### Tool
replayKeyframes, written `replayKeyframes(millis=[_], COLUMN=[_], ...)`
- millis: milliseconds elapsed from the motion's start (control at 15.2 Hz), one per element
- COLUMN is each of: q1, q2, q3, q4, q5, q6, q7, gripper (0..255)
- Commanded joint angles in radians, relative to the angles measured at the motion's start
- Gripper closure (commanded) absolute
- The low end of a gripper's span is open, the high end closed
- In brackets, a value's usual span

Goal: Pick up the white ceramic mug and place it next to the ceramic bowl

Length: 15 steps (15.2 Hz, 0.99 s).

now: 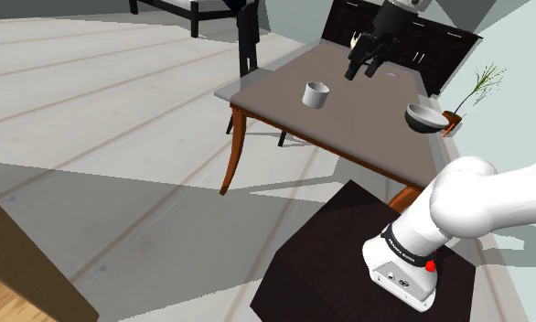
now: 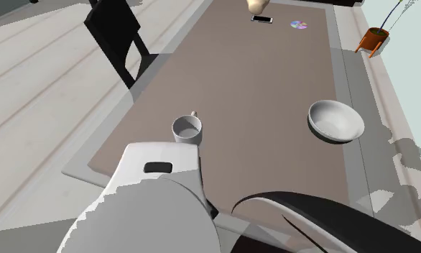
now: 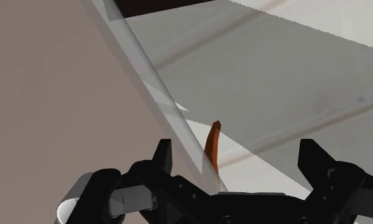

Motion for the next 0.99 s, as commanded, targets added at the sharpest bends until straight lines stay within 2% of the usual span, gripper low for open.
replayKeyframes(millis=[0, 462, 924], q1=[0.0, -0.027, -0.046], q2=[0.0, 0.204, 0.44], q3=[0.0, -0.092, -0.176], q4=[0.0, 0.04, 0.14], q5=[0.0, -0.043, -0.048], q6=[0.0, 0.149, 0.269], q7=[0.0, -0.095, -0.192], gripper=[0, 0, 0])
